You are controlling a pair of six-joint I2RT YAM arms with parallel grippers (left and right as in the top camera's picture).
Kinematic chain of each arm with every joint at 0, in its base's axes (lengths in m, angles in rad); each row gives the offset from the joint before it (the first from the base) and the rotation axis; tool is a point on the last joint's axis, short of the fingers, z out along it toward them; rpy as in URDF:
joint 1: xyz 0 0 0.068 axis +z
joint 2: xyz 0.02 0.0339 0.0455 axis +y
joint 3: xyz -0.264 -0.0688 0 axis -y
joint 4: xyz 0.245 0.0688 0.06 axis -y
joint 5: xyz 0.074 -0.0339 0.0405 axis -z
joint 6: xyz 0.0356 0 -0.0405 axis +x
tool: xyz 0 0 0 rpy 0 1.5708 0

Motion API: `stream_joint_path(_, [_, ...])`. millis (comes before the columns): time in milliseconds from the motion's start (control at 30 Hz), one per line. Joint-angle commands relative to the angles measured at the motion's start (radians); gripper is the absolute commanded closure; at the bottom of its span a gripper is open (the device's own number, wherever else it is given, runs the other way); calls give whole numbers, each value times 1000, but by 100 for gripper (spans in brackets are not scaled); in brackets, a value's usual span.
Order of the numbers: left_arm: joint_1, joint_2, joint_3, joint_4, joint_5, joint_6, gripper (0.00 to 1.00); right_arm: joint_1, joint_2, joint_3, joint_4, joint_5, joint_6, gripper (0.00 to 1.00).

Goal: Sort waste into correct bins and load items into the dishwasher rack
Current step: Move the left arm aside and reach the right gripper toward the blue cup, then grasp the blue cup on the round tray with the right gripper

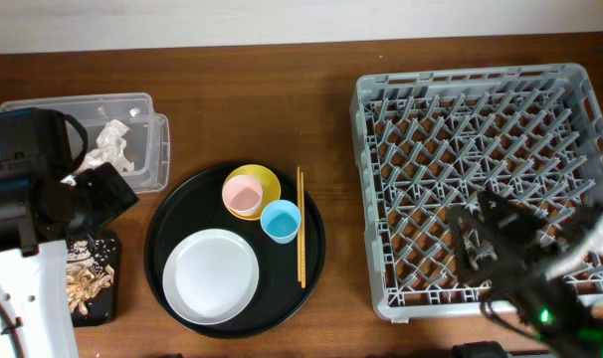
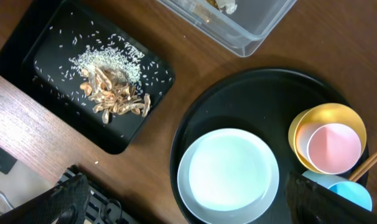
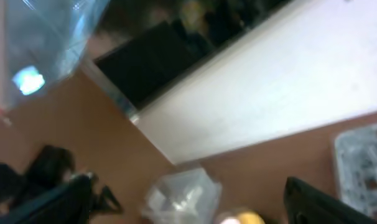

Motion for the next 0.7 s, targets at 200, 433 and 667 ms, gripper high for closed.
stream_joint_path(200, [6, -13, 11, -1, 4, -9, 1, 210, 591, 603, -552, -50, -484, 2])
stream_joint_path(433, [6, -13, 11, -1, 4, -9, 1, 708, 853, 674, -628, 511, -476, 2])
stream_joint_path(667, [6, -13, 11, -1, 4, -9, 1, 925, 1127, 674, -595, 599, -476, 2])
